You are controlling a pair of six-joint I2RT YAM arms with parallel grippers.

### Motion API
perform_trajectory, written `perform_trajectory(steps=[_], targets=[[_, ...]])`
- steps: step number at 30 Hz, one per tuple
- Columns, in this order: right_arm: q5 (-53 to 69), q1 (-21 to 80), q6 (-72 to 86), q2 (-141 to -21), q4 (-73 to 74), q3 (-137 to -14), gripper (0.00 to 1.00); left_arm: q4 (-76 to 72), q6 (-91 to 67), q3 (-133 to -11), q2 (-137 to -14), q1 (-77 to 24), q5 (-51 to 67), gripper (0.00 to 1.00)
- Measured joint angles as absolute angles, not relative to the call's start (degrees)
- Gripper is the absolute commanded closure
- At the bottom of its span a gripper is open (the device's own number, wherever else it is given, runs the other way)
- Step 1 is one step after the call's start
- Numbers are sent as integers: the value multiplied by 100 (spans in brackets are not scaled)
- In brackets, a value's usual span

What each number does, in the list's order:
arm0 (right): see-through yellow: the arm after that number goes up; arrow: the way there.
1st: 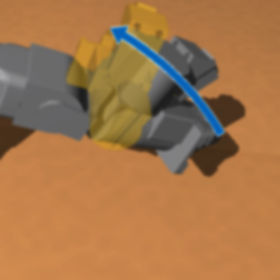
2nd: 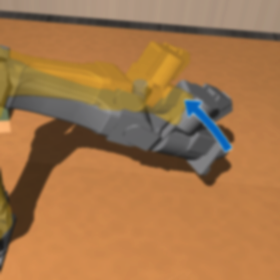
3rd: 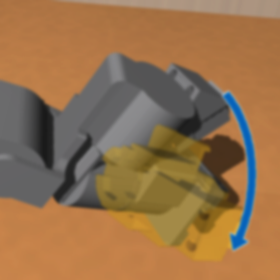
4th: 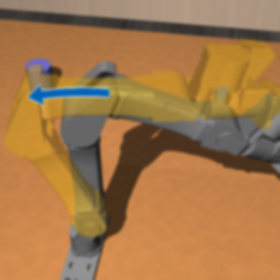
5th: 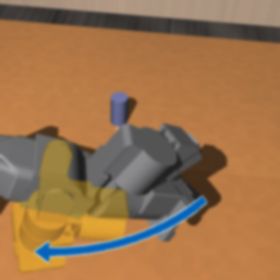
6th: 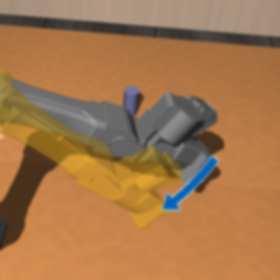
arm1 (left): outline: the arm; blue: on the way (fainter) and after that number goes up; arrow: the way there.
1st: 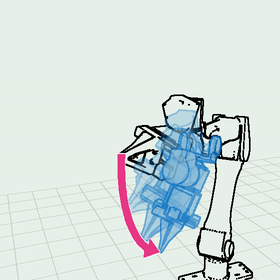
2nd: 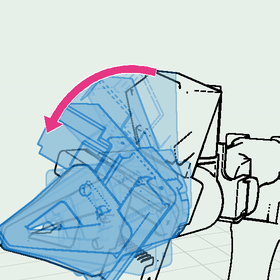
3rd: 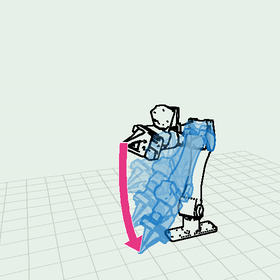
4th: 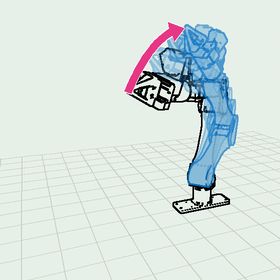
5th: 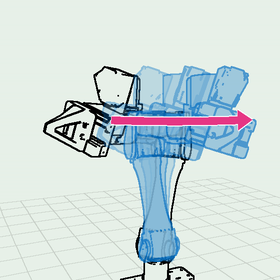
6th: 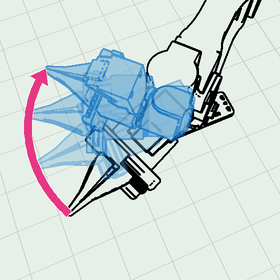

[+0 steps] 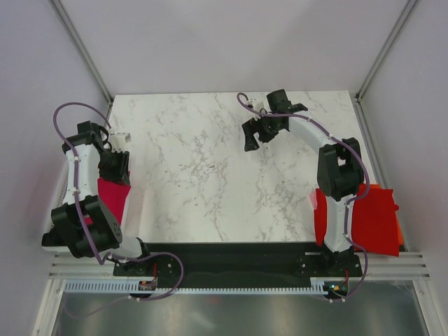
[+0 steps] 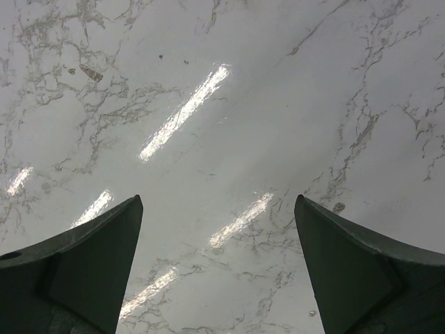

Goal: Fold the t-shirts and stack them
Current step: Grab the tshirt from the pile, then move the tshirt to the center of the board

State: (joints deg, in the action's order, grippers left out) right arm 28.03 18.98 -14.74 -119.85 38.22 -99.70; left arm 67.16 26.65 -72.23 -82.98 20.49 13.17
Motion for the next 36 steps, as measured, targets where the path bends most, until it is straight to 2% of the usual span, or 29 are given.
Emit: perform_trajectory(steps=[7, 10, 11, 12, 19, 23, 28, 32, 36], targets=[[2847, 1872, -1476, -11987, 3822, -9970, 2, 6632, 2659, -7223, -8438, 2049, 1227, 69], [2849, 1868, -1481, -11998, 3828, -9983, 2, 6613, 2639, -7223, -8473, 2049, 1219, 84], [2853, 1863, -1481, -12009, 3826, -9994, 2, 6608, 2630, -7223, -8477, 2049, 1219, 95], [2853, 1863, -1481, -12014, 3828, -10007, 2, 6608, 2611, -7223, -8477, 2049, 1221, 98], [2849, 1850, -1619, -12075, 3861, -10366, 2, 6709, 2617, -7784, -8477, 2049, 1247, 98], [2860, 1850, -1811, -12003, 3798, -10641, 2, 6678, 2620, -8888, -8431, 2051, 1496, 98], [3037, 1839, -1575, -11900, 3726, -11172, 2, 6379, 2587, -10256, -8073, 2047, 2460, 98], [3944, 1699, -519, -11950, 3507, -11679, 2, 6228, 2351, -11690, -8182, 1977, 3089, 98], [4493, 1494, 36, -11952, 3122, -11579, 2, 6029, 2202, -12816, -8475, 1610, 3470, 98]])
